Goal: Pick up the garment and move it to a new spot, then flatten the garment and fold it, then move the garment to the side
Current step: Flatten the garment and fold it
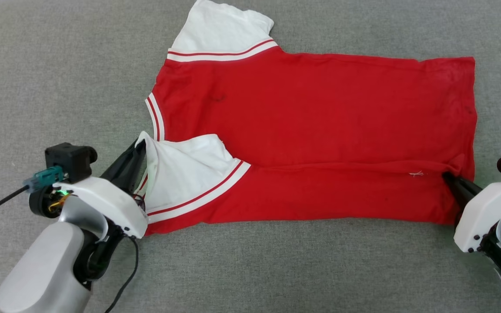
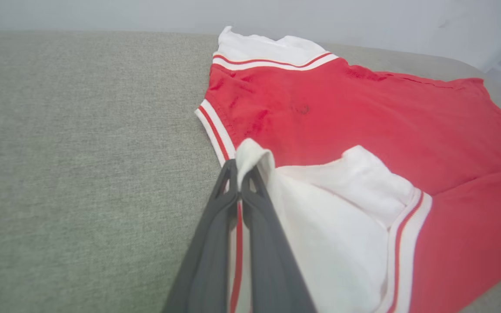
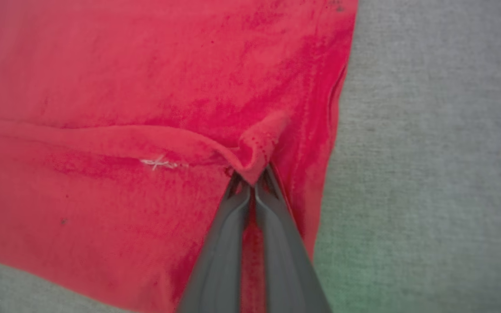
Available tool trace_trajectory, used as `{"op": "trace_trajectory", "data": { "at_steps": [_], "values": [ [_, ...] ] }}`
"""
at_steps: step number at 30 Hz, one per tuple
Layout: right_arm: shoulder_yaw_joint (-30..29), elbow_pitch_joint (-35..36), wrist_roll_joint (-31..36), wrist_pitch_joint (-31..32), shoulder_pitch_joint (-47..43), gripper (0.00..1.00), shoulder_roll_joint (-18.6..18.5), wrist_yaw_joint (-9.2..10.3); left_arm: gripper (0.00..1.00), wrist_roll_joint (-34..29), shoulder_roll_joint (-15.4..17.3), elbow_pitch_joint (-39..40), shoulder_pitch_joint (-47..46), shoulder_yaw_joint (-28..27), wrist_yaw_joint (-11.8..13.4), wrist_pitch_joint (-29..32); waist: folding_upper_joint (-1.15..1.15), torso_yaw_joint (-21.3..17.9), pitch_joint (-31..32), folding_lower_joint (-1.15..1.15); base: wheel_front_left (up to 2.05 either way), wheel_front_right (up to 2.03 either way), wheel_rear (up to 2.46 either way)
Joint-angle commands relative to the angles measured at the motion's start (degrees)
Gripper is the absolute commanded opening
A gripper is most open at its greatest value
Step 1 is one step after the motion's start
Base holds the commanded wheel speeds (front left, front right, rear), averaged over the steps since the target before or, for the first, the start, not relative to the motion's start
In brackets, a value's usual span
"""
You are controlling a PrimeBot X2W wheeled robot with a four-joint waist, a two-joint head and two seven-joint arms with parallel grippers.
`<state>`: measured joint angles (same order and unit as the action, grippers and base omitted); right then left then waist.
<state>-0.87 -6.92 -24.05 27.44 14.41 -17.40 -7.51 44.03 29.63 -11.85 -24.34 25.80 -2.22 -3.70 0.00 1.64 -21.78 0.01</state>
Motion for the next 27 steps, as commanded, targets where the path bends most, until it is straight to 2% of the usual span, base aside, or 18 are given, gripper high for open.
{"op": "trace_trajectory", "data": {
  "at_steps": [1, 2, 3, 4, 5, 10, 16, 18, 23, 27],
  "values": [
    [0.29, -0.81, 0.59, -0.02, 0.97, 0.0, 0.05, 0.04, 0.0, -0.13, -0.81, -1.27, -1.21, 0.46, -0.38, 0.21, 0.0, 0.13, -0.23, -0.01, 0.0, 0.0, 0.0],
    [0.44, -1.37, 0.74, 0.19, 1.06, 0.0, 0.11, 0.04, 0.0, -0.05, -1.08, -2.2, -1.66, 0.85, -0.7, 0.44, 0.0, 0.17, -0.25, -0.01, 0.0, 0.0, 0.0],
    [0.65, -1.84, 1.23, 0.25, 1.2, 0.0, -0.01, 0.04, 0.13, -0.27, -1.24, -3.03, -2.11, 1.12, -0.79, 0.57, 0.0, 0.21, -0.21, -0.01, 0.0, 0.0, 0.0],
    [0.76, -2.14, 1.77, -0.23, 1.45, 0.32, -0.13, 0.04, 0.99, -0.57, -1.44, -3.99, -2.51, 1.38, -0.77, 0.77, 0.0, 0.24, -0.07, -0.01, 0.0, 0.0, 0.0],
    [0.77, -2.46, 2.09, -0.58, 1.65, 1.0, 0.02, 0.04, 1.0, -0.55, -1.78, -4.74, -2.71, 1.76, -0.89, 0.78, 0.0, 0.26, 0.19, -0.01, 0.0, 0.0, 0.0],
    [2.62, -1.56, 3.68, -1.46, 1.54, 1.0, -0.94, 0.04, 1.0, -0.68, -2.47, -6.67, -2.25, 1.46, -0.23, -1.17, 0.0, 0.13, 2.44, -0.01, 0.0, 0.0, 0.0],
    [2.82, 1.7, 6.57, 1.11, -1.13, 1.0, -1.93, 0.04, 1.0, -0.33, -1.31, -3.9, 1.78, 0.65, 3.15, -0.84, 0.0, -0.28, 5.97, -0.01, 0.0, 0.0, 0.0],
    [1.31, 3.02, 7.68, 3.31, -2.54, 1.0, -1.04, 0.04, 1.0, 0.13, -0.67, -1.82, 3.95, 0.26, 5.46, 0.46, 0.0, -0.4, 6.96, -0.01, 0.0, 0.0, 0.0],
    [-3.4, 7.33, 10.27, 11.04, -6.78, 1.0, 2.98, 0.03, 1.0, 0.55, 0.47, 5.73, 9.64, -0.39, 13.0, 4.96, 0.0, -0.47, 8.03, -0.01, 0.0, 0.0, 0.0],
    [-5.07, 12.08, 12.49, 14.78, -9.46, 1.0, 5.57, 0.04, 1.0, 2.22, 1.82, 12.95, 13.9, -0.31, 17.48, 10.44, 0.0, -0.68, 7.76, -0.01, 0.0, 0.0, 0.0]
  ]
}}
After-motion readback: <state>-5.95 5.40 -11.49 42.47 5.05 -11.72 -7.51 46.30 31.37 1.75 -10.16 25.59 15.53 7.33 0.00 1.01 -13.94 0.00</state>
